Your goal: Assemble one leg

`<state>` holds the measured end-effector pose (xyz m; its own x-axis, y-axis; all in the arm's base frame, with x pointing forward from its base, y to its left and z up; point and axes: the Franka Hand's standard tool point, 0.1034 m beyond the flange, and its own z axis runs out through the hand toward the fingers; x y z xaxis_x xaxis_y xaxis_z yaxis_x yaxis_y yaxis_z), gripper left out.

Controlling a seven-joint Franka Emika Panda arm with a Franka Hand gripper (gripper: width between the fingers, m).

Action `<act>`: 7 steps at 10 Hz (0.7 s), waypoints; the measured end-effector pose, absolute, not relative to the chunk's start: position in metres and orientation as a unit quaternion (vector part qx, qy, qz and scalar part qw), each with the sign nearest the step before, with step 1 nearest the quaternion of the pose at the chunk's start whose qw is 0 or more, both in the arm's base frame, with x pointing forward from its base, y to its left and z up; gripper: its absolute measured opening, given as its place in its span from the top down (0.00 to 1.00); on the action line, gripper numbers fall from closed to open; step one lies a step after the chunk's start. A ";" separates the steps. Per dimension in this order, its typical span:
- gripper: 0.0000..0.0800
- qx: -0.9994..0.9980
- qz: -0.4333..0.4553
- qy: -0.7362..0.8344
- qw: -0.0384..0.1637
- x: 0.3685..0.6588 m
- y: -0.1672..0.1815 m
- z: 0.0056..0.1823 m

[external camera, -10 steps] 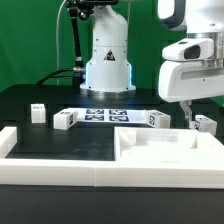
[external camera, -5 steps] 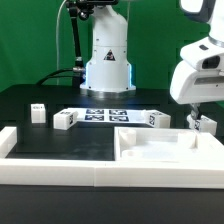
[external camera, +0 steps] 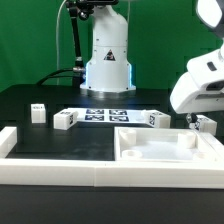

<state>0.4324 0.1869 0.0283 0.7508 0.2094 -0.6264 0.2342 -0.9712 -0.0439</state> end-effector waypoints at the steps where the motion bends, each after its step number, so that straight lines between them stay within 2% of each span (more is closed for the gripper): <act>1: 0.19 0.925 -0.360 0.118 0.022 0.432 0.187 0.025; 4: 0.19 0.896 -0.427 0.115 0.029 0.423 0.183 0.011; 7: 0.19 0.896 -0.428 0.115 0.028 0.420 0.183 0.005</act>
Offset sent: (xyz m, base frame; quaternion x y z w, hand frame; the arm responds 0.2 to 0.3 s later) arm -0.0075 -0.0068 -0.0131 0.0059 -0.1823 0.0081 0.9832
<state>0.4197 0.1828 0.0054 0.6074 0.1821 -0.7732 0.2304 -0.9719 -0.0479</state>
